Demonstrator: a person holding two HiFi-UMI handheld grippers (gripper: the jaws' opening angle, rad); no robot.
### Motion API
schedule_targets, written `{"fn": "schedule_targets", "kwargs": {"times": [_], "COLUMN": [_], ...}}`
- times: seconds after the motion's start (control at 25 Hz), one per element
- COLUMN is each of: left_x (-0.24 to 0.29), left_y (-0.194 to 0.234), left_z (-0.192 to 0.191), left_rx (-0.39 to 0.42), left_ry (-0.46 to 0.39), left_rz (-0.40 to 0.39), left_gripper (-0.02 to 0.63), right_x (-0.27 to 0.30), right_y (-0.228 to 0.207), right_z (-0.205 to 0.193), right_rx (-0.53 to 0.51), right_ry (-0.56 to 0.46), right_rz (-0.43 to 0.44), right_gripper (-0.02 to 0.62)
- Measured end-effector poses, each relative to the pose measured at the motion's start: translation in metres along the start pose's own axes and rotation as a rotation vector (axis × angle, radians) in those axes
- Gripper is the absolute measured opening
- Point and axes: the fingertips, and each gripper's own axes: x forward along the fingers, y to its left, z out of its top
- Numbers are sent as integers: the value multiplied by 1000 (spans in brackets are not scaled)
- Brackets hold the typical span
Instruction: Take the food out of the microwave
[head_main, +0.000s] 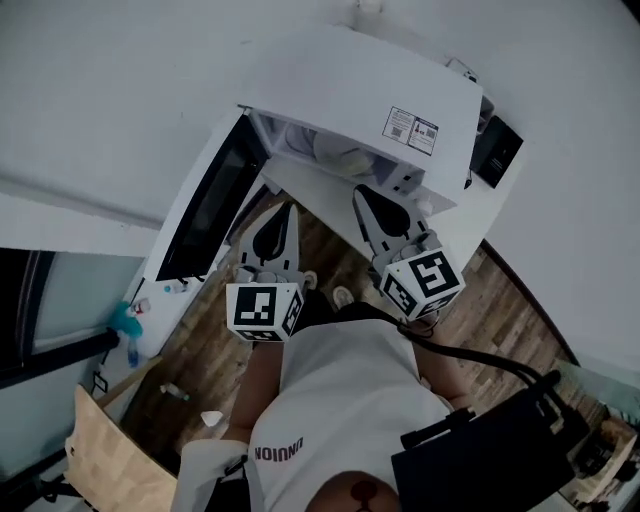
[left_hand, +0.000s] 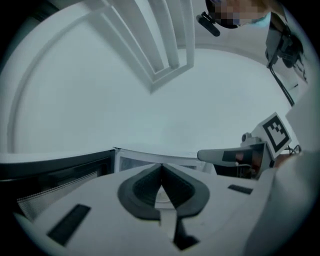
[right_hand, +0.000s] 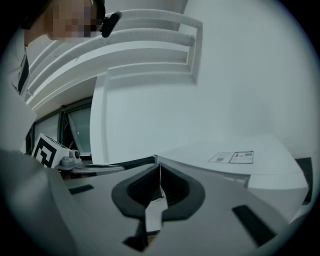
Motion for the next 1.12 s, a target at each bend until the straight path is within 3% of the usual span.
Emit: {"fn": "schedule_targets", "kwargs": {"times": [0.44,0.92,1.04,1.12], "left_x": [67,110,118,121], "left_y": [-2,-12,-14,-13], "left_z": [-12,-64,-76,-84], "left_rx": [-7,-75,-123,-143], "left_ry": [75,227,273,304], "left_rz": [-287,-395,-408,-404], "left_gripper": [15,20,102,114], "right_x": [-2,-15,-17,-17], "right_y": [-29,-50,-54,-55], "right_z": [6,-6,-8,-9], "right_rx": [27,53,64,69], "right_ry": [-23,1,10,14], "right_rz": [-258,-396,-414,-417], "right_gripper": [23,23,23,23]}}
